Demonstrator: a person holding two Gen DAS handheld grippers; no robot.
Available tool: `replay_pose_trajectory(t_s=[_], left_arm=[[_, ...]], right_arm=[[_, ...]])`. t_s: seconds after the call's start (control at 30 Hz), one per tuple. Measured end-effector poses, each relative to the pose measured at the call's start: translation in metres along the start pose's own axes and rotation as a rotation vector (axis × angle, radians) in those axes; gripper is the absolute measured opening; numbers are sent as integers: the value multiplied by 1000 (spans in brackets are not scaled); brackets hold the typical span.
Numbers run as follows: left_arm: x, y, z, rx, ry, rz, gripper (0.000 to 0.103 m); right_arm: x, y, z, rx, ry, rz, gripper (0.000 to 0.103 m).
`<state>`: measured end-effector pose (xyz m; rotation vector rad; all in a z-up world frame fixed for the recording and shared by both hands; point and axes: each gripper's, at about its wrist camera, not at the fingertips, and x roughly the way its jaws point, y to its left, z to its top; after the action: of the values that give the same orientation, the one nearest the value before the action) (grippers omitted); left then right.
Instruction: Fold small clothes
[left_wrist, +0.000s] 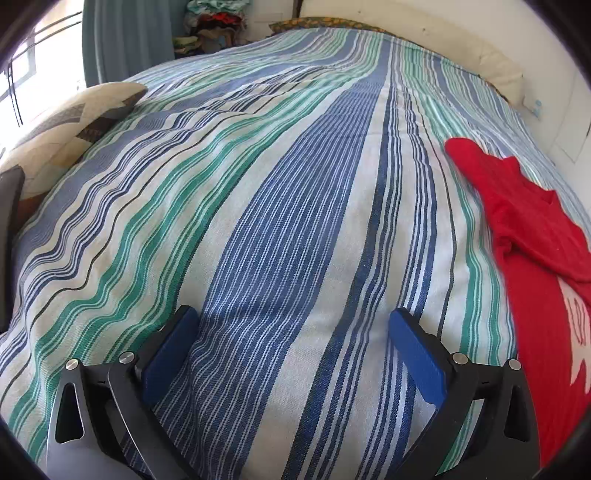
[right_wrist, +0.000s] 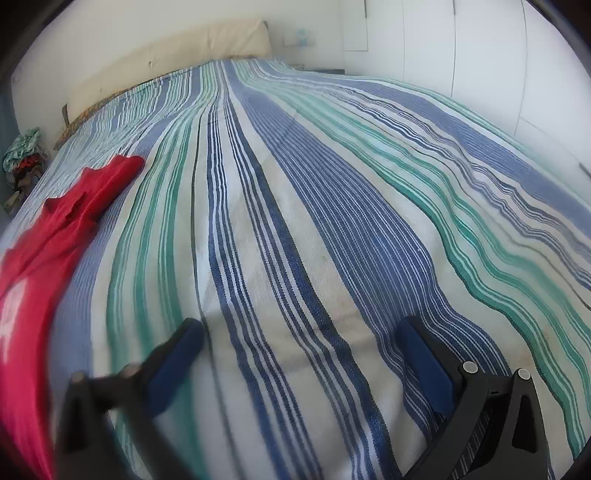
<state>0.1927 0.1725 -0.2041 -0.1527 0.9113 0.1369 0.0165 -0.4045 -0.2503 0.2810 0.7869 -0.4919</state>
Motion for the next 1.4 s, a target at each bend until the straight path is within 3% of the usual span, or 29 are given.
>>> replay_pose_trajectory(t_s=[1.4], left_arm=[[-2, -5, -2, 23, 10, 52, 102]], right_arm=[[6, 4, 4, -12, 12, -8, 103]])
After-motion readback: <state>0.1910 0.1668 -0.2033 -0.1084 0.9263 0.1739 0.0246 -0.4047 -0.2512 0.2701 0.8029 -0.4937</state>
